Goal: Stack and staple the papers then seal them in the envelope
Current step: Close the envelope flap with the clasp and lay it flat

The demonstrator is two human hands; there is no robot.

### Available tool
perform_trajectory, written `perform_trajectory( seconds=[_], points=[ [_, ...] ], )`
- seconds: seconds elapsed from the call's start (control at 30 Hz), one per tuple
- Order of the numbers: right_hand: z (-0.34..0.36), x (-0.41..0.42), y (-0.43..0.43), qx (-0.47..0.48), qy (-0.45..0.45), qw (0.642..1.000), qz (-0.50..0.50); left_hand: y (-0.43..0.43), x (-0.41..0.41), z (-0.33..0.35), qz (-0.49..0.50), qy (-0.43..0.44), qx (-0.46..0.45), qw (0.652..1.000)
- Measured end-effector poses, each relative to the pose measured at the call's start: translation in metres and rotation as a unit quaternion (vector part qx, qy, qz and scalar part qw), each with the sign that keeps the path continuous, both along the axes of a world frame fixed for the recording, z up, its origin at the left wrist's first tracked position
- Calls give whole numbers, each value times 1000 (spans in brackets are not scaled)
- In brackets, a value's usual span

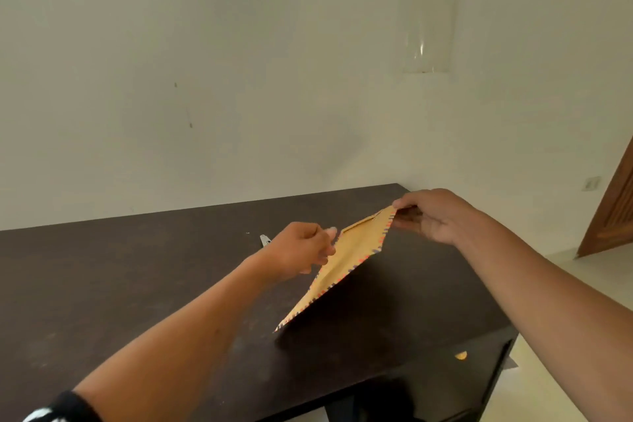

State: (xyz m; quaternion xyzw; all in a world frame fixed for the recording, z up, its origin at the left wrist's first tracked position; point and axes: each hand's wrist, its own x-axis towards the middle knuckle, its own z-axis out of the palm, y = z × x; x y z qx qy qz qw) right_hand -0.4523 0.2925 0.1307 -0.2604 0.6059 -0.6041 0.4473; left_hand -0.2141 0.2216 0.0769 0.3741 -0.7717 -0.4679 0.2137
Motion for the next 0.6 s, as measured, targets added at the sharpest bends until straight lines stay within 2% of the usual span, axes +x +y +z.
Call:
perform_trajectory(
  seconds=[0.13, 0.23, 0.3, 0.4, 0.47, 0.53, 0.6],
  points=[
    [15, 1, -26, -27, -61, 998, -7, -7, 14, 16, 66, 97, -13, 993],
    [19, 10, -45, -48, -83, 995, -12, -17, 31, 8, 62, 112, -35, 991],
    [20, 18, -55, -56, -85, 995, -7, -17, 39, 3, 42, 74, -52, 995],
    [22, 32, -64, -58, -73, 995, 16, -18, 44, -3, 17, -88, -186, 978],
    [22, 39, -69, -56, -36, 997, 33, -23, 43, -9, 44, -134, -243, 960],
    [18, 41, -74, -53, 41, 997, 40, -31, 43, -14, 99, -101, -277, 950],
    [7, 34, -76, -62, 164, 984, 7, -38, 45, -17, 150, -43, -276, 949]
  ],
)
